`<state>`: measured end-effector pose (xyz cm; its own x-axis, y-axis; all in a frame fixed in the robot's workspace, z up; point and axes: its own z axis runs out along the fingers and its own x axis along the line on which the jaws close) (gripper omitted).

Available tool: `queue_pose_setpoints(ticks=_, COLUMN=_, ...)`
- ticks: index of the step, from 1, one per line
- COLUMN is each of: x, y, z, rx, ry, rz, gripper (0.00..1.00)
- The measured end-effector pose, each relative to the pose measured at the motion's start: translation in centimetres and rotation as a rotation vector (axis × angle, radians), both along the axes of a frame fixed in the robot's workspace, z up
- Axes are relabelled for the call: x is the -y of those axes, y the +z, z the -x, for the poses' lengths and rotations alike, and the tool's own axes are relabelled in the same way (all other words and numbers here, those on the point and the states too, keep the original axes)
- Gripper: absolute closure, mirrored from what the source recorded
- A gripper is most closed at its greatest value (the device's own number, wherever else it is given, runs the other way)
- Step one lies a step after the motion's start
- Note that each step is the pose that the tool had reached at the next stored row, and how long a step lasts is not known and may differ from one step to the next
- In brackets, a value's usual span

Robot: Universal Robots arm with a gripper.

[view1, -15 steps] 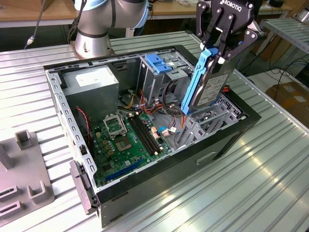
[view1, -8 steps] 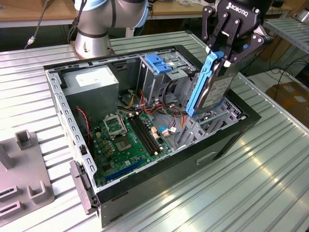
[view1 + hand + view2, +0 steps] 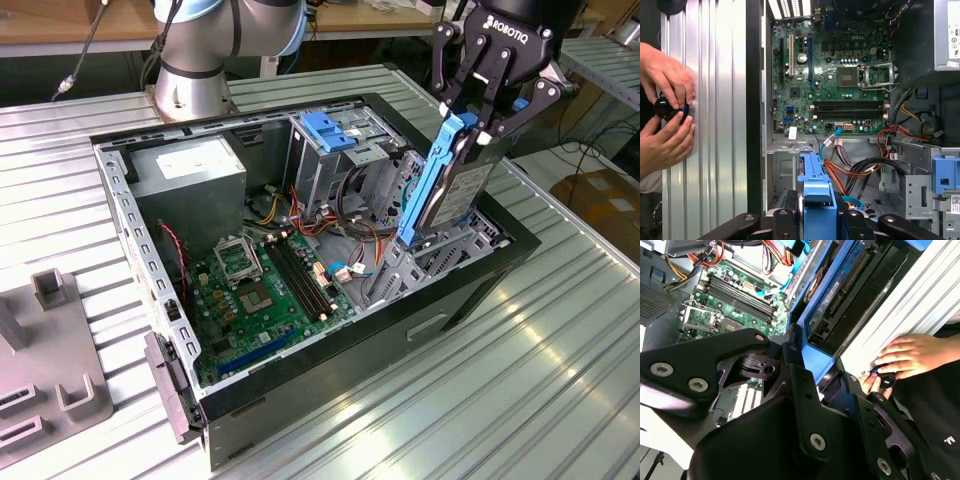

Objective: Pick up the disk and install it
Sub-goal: 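Insert the disk into the insertion slot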

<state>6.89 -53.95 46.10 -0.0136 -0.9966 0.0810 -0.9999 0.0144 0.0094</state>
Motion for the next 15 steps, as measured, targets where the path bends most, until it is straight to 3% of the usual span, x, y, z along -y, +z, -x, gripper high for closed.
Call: queue_pose_setpoints(ticks=15, x=0.04, y=-1.19, z=-0.27, rx=-0.0003, ry=-0.016, rz=0.0027, gripper=0.63)
